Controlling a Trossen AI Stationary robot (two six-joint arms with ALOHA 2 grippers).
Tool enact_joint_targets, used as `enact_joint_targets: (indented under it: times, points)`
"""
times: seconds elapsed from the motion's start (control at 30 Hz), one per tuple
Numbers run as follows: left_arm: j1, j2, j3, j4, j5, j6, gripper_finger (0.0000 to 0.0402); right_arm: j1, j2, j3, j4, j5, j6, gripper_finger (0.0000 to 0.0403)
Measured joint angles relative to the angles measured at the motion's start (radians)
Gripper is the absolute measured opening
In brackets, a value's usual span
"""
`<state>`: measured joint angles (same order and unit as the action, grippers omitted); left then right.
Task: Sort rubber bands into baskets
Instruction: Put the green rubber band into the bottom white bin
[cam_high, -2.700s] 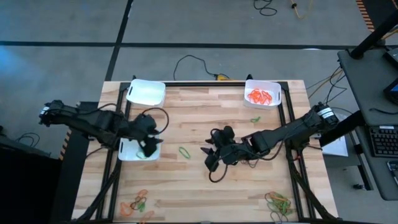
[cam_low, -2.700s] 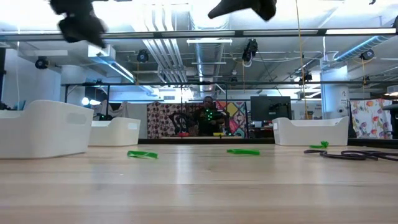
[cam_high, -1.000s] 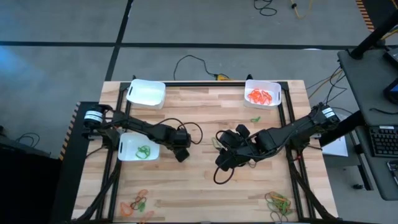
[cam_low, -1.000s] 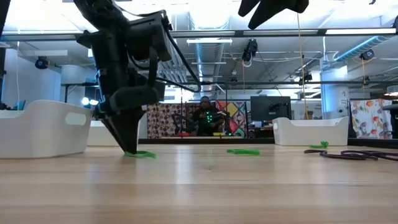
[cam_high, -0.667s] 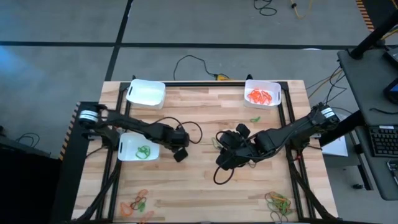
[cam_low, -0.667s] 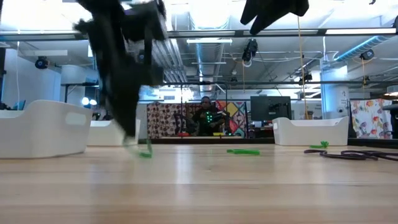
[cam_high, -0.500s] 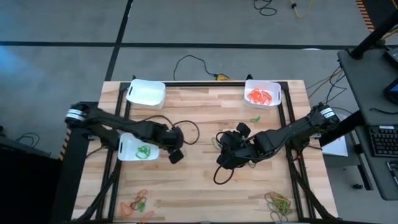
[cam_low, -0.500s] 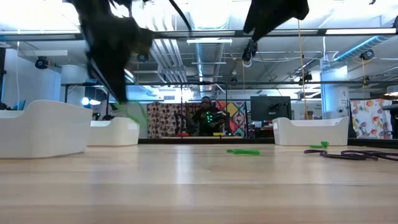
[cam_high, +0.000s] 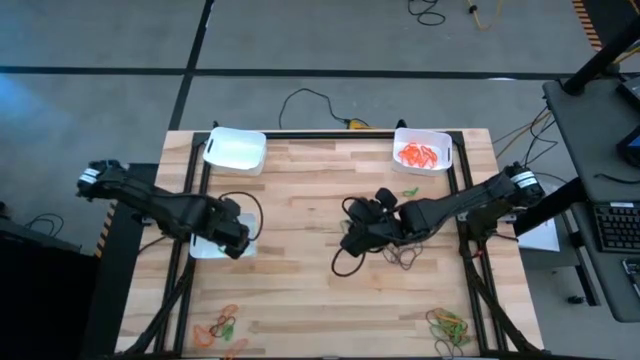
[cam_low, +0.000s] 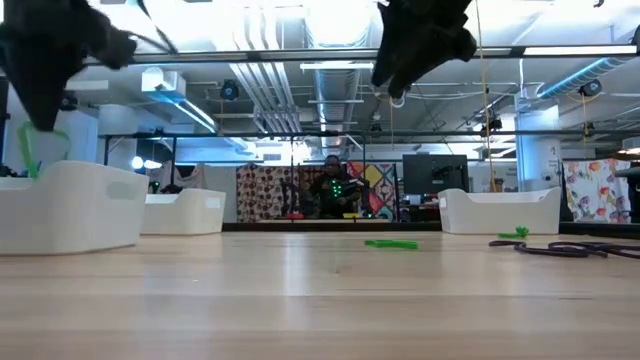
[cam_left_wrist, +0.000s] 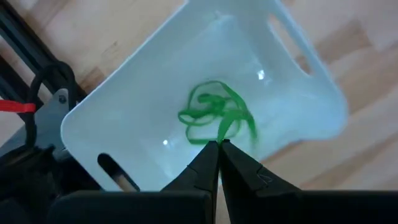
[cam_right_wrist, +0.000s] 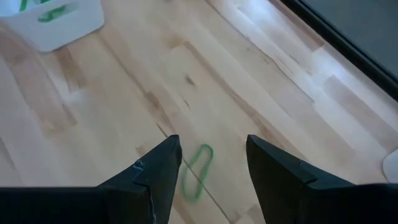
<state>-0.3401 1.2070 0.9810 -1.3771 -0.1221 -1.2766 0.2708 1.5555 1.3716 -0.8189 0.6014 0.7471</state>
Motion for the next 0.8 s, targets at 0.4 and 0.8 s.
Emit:
enact_joint_targets:
  times: [0.4, 0.8]
  points:
    - [0.032, 0.145, -0.248, 0.251, 0.073, -0.075, 0.0005, 0.008, -0.001, 0.01, 0.002, -0.068, -0.052, 0.0178]
    - [0.034, 0.17, -0.01, 0.008, 0.065, 0.068, 0.0158, 0.024, -0.035, 0.01, 0.001, -0.183, -0.022, 0.0178]
